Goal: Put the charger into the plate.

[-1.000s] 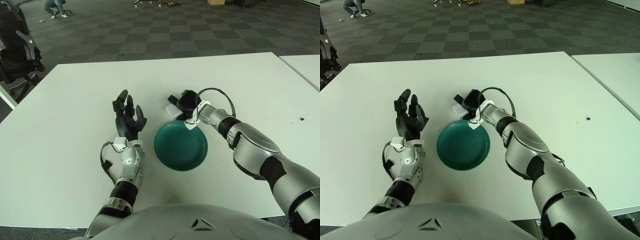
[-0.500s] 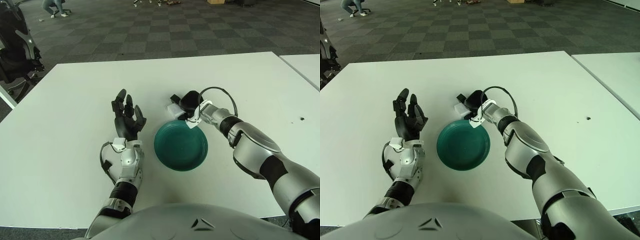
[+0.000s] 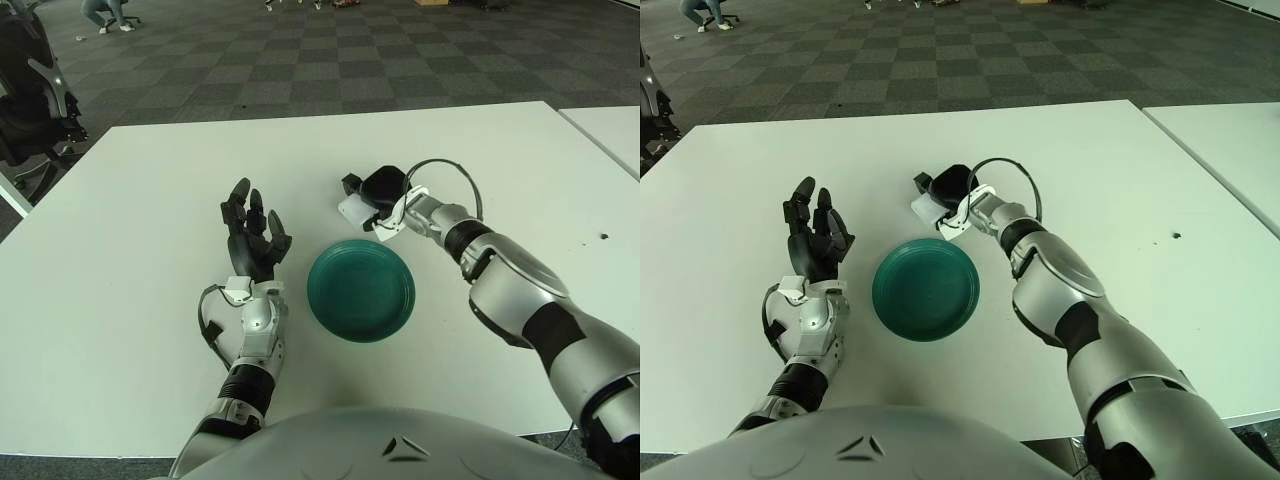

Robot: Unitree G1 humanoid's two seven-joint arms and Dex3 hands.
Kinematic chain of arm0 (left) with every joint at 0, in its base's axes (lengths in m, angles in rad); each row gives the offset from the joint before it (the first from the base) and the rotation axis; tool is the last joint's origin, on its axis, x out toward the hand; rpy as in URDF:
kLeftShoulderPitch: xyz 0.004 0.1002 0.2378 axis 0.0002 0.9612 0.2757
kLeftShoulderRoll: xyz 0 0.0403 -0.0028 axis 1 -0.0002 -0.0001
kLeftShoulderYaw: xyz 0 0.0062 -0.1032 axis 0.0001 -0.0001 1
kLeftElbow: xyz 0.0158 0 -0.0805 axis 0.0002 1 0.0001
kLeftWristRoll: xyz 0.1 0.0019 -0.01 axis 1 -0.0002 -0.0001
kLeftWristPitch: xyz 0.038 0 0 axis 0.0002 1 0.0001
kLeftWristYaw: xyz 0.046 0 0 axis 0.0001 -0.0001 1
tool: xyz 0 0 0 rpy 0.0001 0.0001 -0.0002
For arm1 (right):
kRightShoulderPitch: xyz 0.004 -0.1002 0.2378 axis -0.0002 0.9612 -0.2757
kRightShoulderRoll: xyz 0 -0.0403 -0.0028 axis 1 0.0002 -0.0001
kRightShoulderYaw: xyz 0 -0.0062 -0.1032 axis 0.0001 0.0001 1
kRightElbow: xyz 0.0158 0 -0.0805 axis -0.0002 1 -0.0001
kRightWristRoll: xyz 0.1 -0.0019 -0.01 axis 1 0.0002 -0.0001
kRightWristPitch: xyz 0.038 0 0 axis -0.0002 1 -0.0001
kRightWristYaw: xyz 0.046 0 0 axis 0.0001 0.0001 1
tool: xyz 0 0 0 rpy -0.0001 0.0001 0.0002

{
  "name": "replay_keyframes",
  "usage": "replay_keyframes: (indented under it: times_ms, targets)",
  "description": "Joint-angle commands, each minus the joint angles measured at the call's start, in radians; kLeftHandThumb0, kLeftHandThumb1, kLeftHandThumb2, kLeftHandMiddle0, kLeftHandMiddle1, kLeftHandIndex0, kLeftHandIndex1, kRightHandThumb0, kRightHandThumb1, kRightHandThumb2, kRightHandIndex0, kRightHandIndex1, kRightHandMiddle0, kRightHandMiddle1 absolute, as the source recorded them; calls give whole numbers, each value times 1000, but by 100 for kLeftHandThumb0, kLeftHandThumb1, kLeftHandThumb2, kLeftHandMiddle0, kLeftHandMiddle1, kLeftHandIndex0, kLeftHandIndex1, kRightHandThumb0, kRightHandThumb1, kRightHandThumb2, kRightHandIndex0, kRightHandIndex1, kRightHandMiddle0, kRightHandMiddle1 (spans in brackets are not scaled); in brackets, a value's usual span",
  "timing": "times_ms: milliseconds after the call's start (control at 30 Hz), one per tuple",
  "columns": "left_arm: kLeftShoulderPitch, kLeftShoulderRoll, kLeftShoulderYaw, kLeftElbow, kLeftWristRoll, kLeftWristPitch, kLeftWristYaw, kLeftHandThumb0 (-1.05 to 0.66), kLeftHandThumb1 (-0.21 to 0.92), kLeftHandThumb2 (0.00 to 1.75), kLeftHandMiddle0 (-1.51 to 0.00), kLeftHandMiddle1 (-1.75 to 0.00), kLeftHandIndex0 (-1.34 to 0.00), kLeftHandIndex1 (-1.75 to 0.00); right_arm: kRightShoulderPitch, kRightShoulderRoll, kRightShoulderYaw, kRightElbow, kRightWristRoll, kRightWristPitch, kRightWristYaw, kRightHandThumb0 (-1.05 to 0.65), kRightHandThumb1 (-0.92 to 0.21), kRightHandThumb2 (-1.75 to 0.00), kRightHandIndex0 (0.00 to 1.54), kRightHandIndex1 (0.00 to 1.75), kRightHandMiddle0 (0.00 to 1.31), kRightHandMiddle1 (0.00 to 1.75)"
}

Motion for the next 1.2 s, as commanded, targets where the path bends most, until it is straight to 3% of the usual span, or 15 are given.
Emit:
replay_keyframes:
  times_ms: [0, 167, 500, 600, 900, 1000, 1167]
  targets:
    - [247, -194, 29, 197, -10, 5, 26, -71, 92, 83, -40, -2, -1, -90, -40, -83, -125, -267, 62, -51, -82, -47, -33, -127, 108, 175, 62, 172]
    - [229, -185, 42, 207, -33, 25, 1, -71, 92, 81, -37, 0, -1, -90, 30, -134, -184, -389, 80, -113, -96, -47, -30, -132, 109, 175, 62, 174]
    - [213, -176, 52, 186, -37, 50, -3, -70, 92, 77, -34, 0, -6, -95, 94, -196, -186, -490, 32, -291, -172, -45, -36, -126, 108, 175, 57, 175]
    - [216, -185, 51, 176, -36, 48, 0, -68, 92, 75, -35, -1, -11, -98, 142, -215, -163, -526, 13, -360, -189, -44, -39, -122, 109, 175, 54, 175]
    - [226, -193, 50, 157, -42, 49, 2, -63, 92, 70, -40, -2, -20, -111, 209, -269, -170, -643, 56, -454, 18, -41, -49, -109, 107, 175, 47, 175]
    - [228, -192, 50, 157, -37, 56, 9, -62, 92, 70, -41, -2, -19, -112, 254, -293, -159, -713, 16, -455, 74, -41, -51, -107, 107, 175, 46, 175]
    - [229, -184, 50, 162, -16, 60, 26, -68, 92, 75, -38, -1, -9, -106, 284, -293, -112, -702, -75, -463, 92, -41, -53, -105, 110, 175, 45, 175]
